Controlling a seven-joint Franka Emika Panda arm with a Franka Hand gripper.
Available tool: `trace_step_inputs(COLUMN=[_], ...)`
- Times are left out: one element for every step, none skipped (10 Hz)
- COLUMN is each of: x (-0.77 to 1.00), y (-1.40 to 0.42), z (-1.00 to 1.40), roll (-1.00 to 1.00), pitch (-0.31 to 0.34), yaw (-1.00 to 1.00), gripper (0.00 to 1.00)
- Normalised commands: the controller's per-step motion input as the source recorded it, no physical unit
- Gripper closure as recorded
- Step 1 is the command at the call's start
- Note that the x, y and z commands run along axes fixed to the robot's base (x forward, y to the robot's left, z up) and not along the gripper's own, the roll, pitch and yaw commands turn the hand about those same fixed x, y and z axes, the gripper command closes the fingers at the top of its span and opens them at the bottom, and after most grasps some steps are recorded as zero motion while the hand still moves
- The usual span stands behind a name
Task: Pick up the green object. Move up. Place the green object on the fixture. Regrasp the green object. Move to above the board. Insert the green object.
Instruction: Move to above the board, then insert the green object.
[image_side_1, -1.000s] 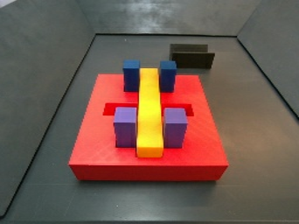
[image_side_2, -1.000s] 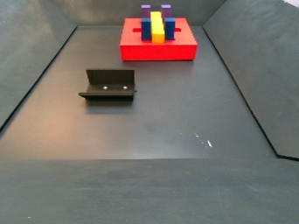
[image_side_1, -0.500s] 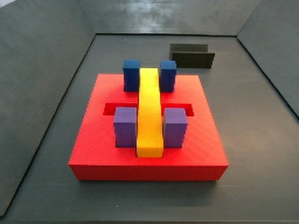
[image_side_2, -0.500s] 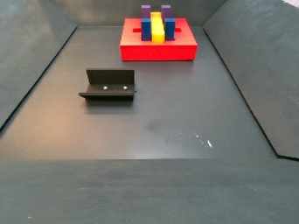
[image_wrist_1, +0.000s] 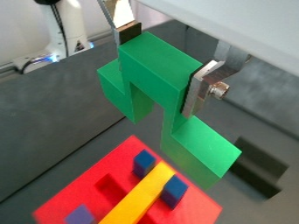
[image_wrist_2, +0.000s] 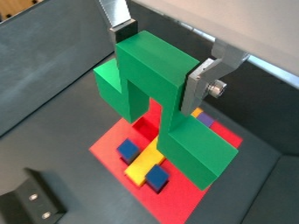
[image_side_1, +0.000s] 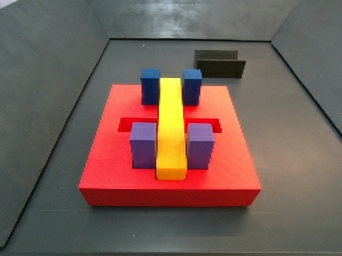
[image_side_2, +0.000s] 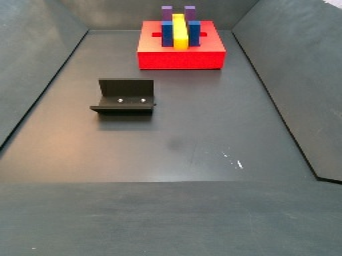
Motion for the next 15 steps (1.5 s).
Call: trace_step_inputs(x=[-0.06,-0.05,0.13,0.51,0.67,0.67,0.55,0.18,-0.02,-0.07,-0.09,-0.09,-0.04,0.0,0.0], y=[0.01,0.01,-0.2,-0.25,-0.27,-0.3,-0.29,-0.13,-0.03,-0.04,-0.05,-0.03,-0.03,0.0,0.0], z=[0.0,0.0,-0.2,-0.6,-0.7,-0.72,-0.7,-0.66,-0.5,-0.57,-0.66,-0.61,-0.48,-0.46,-0.52], roll=[-0.34,-0.26,0.06,0.0,0.0,0.0,0.02,0.04,0.0,-0.05,-0.08,-0.12,-0.17,-0.14,-0.12], pitch=[-0.023,-0.027,-0.139,-0.261,-0.271,-0.269,-0.277,-0.276,-0.254,-0.224,-0.263,-0.239,-0.204,-0.173,-0.151], yaw=[-0.01,0.0,0.0,0.03,0.03,0.02,0.04,0.11,0.06,0.03,0.05,0.09,0.1,0.1,0.1], gripper=[1.0,1.0,1.0,1.0,1.0,1.0,1.0,1.0,1.0,1.0,1.0,1.0,1.0,1.0,1.0])
